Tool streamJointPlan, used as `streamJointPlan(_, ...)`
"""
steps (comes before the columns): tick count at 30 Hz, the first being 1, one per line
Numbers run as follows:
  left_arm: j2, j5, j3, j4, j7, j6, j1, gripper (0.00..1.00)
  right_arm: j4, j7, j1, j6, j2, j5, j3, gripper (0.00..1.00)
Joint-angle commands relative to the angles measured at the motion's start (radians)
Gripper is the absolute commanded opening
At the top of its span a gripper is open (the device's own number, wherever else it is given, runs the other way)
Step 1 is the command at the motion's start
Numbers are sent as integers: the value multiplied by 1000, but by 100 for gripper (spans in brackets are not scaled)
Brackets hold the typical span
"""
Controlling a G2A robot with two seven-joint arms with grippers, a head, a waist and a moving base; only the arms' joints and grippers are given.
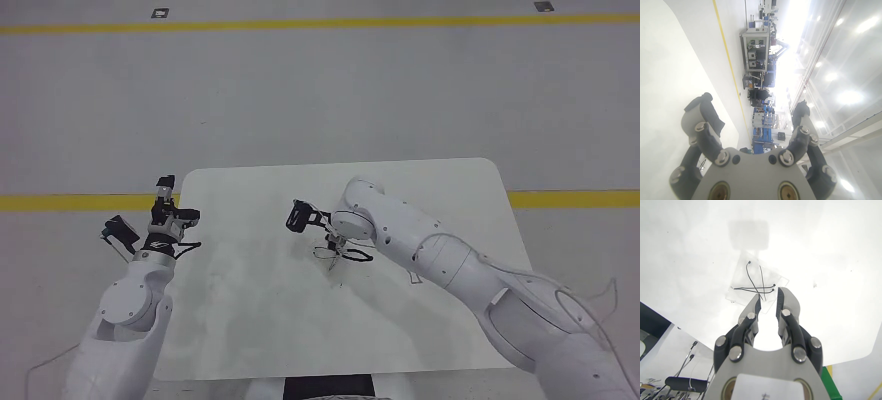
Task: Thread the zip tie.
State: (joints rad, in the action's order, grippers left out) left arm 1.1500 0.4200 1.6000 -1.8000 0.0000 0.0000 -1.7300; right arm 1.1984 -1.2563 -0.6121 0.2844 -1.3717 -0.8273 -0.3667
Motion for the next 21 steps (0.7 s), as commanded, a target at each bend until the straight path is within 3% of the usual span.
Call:
streamJointPlan(1,0,0,0,0,0,0,0,100,-5,2,-6,3,-2,-3,0,13)
streamJointPlan(11,0,0,0,0,0,0,0,100,-68,54,-31,4,-32,-26,16,17)
streamJointPlan(21,0,0,0,0,0,0,0,100,-148,81,-31,-12,-79,-62,40,14)
